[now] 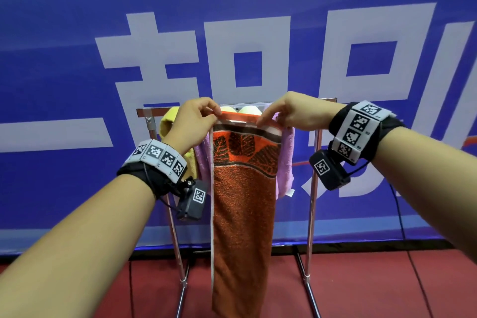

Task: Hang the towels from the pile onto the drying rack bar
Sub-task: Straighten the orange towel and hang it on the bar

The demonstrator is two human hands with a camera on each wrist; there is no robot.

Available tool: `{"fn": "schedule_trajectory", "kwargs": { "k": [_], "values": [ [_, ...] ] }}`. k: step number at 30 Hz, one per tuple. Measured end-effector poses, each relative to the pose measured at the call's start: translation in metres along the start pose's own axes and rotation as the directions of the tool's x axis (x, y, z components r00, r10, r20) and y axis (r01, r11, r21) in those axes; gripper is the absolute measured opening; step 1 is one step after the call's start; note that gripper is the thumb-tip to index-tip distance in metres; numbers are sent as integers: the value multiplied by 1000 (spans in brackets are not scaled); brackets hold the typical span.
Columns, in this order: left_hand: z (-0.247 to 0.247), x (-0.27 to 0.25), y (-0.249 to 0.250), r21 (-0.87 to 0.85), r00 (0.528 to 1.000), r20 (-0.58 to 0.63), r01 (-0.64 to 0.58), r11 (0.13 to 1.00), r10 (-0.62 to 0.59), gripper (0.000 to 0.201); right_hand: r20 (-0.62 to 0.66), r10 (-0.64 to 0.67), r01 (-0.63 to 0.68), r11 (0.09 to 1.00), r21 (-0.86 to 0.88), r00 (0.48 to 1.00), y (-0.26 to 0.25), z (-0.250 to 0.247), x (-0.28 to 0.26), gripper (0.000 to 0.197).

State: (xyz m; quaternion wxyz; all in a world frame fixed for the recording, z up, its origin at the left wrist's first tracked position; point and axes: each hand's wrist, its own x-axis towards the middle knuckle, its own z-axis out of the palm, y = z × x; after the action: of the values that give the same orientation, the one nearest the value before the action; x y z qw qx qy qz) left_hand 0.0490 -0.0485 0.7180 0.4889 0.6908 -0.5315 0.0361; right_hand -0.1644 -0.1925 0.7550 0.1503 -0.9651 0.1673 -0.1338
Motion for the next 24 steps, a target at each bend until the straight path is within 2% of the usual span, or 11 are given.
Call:
{"fn": "schedule_trajectory", "kwargs": {
  "k": [3,8,13,17,20,24],
  "values": [
    [2,-2,-1,29,1000,-5,-14,999,14,18,-33,-42,41,999,-14,999,-4,6,-1,45],
    [3,0,2,28,999,-38,-16,999,17,17,-137,-232,214,968,-133,963,-6,17,8,11],
    [7,2,10,83,999,-22,-35,996,37,21,-195,-305,291,952,-96,932,-20,24,18,15],
    [10,0,11,58,999,26,-47,997,46,20,-208,-233,211,969,-126,950,-28,26,19,22],
    [12,0,11,73,997,42,-67,995,64,21,-233,-238,215,969,-120,943,-28,28,18,24],
    [13,1,12,41,997,34,-70,997,68,19,-162,-184,159,975,-157,970,-33,28,18,25]
  ]
}}
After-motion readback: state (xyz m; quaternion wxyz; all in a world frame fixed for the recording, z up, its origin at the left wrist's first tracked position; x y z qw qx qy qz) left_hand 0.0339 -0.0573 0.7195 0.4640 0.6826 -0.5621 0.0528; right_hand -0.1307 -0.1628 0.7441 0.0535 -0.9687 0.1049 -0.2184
